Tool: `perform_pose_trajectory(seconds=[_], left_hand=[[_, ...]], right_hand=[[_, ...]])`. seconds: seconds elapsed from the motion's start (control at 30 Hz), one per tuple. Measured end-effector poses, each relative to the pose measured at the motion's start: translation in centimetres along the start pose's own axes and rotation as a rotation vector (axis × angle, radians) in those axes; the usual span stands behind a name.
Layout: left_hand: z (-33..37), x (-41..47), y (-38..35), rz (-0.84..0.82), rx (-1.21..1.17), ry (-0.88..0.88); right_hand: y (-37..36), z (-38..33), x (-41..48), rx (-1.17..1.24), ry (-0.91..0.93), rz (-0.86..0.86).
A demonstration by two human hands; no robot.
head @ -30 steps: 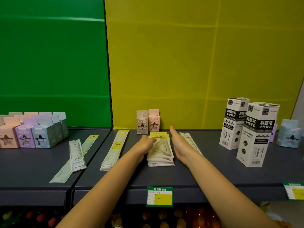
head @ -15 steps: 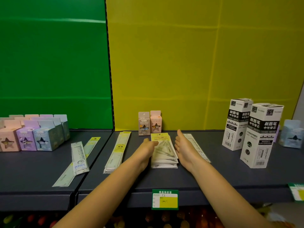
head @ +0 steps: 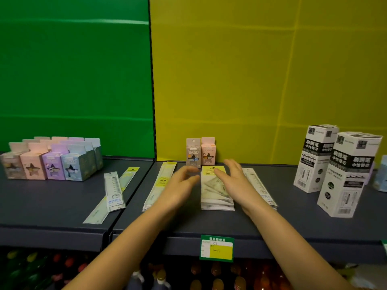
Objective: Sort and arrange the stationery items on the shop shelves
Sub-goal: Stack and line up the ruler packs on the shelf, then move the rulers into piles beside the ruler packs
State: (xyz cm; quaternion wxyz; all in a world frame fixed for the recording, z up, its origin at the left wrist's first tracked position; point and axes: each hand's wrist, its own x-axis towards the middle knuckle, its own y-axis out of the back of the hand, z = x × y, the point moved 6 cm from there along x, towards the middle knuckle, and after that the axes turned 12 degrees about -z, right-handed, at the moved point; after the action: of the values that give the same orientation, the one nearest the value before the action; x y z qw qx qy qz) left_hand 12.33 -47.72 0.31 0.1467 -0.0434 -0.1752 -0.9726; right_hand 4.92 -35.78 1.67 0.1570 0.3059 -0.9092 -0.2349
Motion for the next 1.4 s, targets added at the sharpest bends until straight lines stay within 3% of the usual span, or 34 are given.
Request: perform_pose_trajectory(seconds=[0.13, 0.33, 0.43, 0.5, 0.7, 0.8, 1.13, 1.4], left_hand=[[0.5, -2.7, 7.2, 0.215, 0.243, -0.090], [-4.7, -6.6, 17.1, 0.466, 0.541, 0.180], [-6.7, -7.8, 19.0, 0.423, 0.648, 0.318], [-7.6, -8.7, 21.0, 0.382, 0.736, 0.298], [-8.3, -7.9, 17.0, 0.267, 1.007, 0.295], [-8.3, -8.0, 17.6, 0.252, 1.018, 0.255], [-9.0, -7.7, 18.5, 0.026, 0.936, 0.262], [-8.5, -7.6, 17.7, 0.112, 1.046, 0.228]], right_hand=[[-2.1, -4.1, 1.2, -0.221, 0.213, -0.089], [-9.6, -7.5, 3.1, -0.404, 0.291, -0.284], [-13.7, -8.5, 3.6, -0.444, 0.264, -0.381], [-17.6, -10.5, 3.7, -0.451, 0.251, -0.402], [-20.8, -9.6, 5.1, -0.652, 0.103, -0.365], [-22.3, -9.8, 5.5, -0.739, 0.018, -0.337], [-23.0, -9.3, 6.5, -0.701, -0.161, -0.410], [-20.2, -9.2, 6.0, -0.481, -0.099, -0.153]])
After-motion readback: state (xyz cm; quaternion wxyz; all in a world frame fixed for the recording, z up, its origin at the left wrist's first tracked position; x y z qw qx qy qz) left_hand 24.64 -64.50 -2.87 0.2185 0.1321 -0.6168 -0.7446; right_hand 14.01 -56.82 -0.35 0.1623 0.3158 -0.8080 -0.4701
